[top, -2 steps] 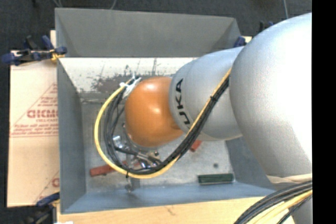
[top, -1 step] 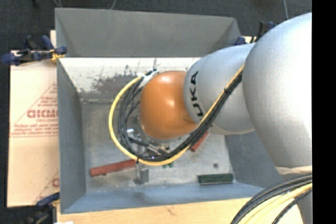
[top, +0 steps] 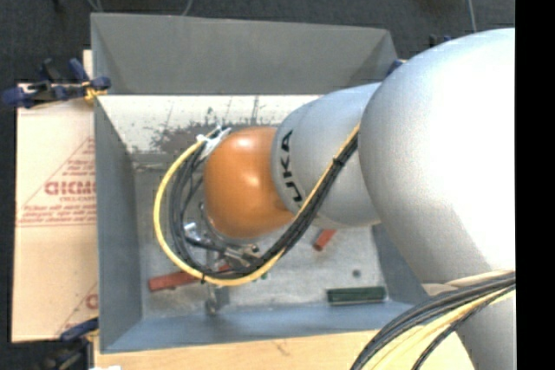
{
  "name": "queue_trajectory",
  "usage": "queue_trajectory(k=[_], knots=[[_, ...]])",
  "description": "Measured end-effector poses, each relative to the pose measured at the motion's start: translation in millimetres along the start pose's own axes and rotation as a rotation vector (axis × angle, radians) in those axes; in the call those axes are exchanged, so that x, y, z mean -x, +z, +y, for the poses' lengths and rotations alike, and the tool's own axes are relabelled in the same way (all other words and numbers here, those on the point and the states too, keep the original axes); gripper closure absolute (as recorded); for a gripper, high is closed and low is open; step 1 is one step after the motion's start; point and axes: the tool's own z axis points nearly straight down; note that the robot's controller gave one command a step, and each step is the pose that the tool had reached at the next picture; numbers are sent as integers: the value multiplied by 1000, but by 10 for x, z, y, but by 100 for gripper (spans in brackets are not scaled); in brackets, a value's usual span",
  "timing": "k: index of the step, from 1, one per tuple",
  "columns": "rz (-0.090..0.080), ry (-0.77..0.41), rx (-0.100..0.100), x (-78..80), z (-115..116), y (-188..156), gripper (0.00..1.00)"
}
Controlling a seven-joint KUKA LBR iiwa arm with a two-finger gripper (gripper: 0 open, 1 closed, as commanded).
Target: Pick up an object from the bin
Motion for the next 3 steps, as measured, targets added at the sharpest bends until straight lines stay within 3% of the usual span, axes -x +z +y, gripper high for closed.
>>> queue_trajectory(k=[1, 2, 3], knots=[[-1, 7, 3, 7, 1, -4, 0], [-2, 10, 3, 8, -1, -6, 100], [-6, 16, 4, 20, 1, -55, 100]])
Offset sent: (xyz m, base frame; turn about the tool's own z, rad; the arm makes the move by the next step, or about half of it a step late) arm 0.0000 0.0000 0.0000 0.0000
